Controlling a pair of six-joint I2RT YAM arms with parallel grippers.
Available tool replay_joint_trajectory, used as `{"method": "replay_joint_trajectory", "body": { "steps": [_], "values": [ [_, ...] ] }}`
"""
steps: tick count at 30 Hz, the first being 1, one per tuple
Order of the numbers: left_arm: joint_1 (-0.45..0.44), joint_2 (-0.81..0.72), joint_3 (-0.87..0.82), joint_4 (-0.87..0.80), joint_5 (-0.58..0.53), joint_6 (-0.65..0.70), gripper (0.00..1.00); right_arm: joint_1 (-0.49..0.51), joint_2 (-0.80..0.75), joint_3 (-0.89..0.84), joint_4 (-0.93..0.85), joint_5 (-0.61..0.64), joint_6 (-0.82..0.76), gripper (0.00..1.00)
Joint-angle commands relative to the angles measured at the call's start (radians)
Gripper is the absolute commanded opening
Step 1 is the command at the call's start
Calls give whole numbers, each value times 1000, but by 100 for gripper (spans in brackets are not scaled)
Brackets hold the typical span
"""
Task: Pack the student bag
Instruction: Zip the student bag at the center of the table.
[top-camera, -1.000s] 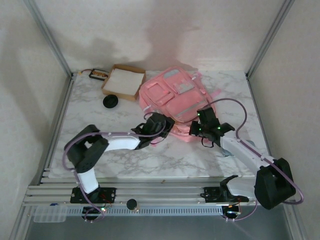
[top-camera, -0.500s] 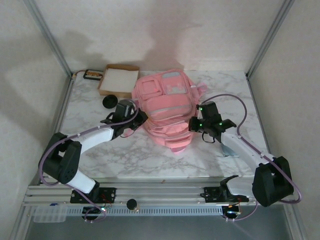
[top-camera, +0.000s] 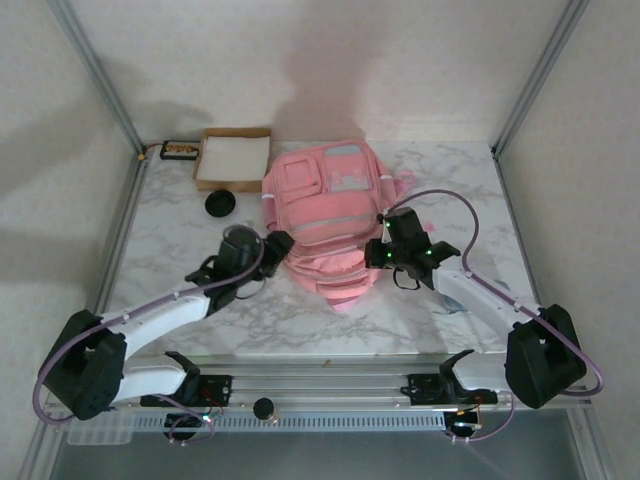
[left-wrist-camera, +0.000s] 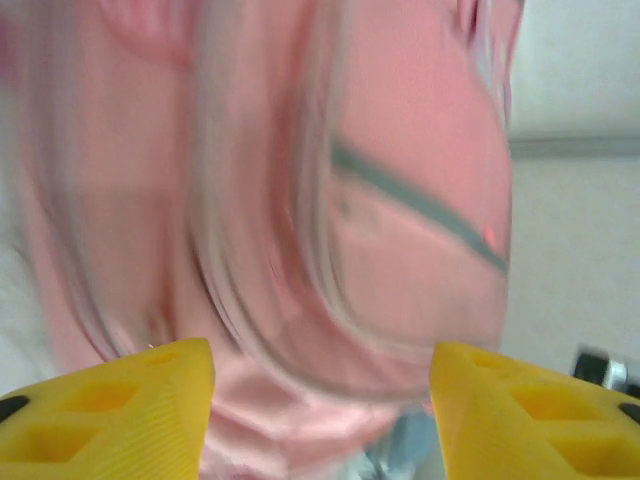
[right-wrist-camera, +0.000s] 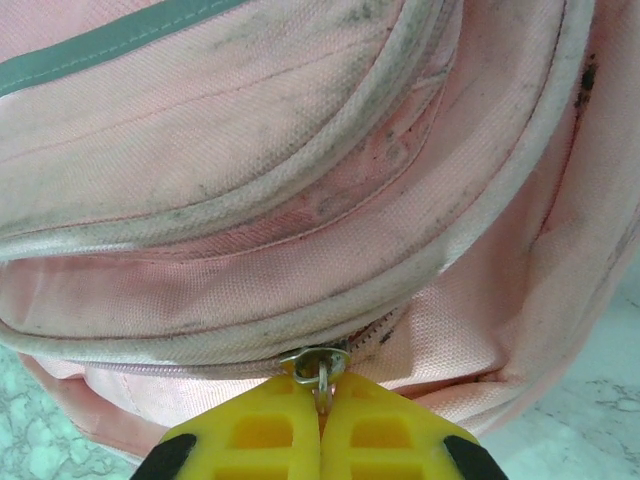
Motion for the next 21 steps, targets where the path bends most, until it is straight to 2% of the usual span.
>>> {"method": "replay_joint_trajectory", "body": {
  "steps": [1,3,6,8,10,13,14,15,17,21],
  "values": [
    [-114,69,-8,172,-115,-251,63,7,10,-19,62,-19,13,0],
    [-165,139,30,226,-153,-292,64,8,11,-28,81,-25,15,0],
    [-213,249,116,211,-190,-328,65,6,13,-42,97,-32,15,0],
    [-223,308,146,208,-219,-367,65,7,12,-50,105,-33,12,0],
    [-225,362,149,275,-258,-406,62,7,16,-54,107,-37,8,0],
    [-231,433,208,281,-257,-415,60,7,11,-56,102,-36,0,0],
    [-234,447,224,267,-267,-419,57,6,10,-57,98,-31,-2,0],
    [-242,458,239,250,-291,-428,50,6,5,-59,97,-26,-4,0],
    [-245,477,260,214,-322,-439,41,6,3,-57,83,-13,-11,0],
    [-247,469,264,183,-395,-419,24,4,-9,-57,29,67,-17,0]
  ]
}}
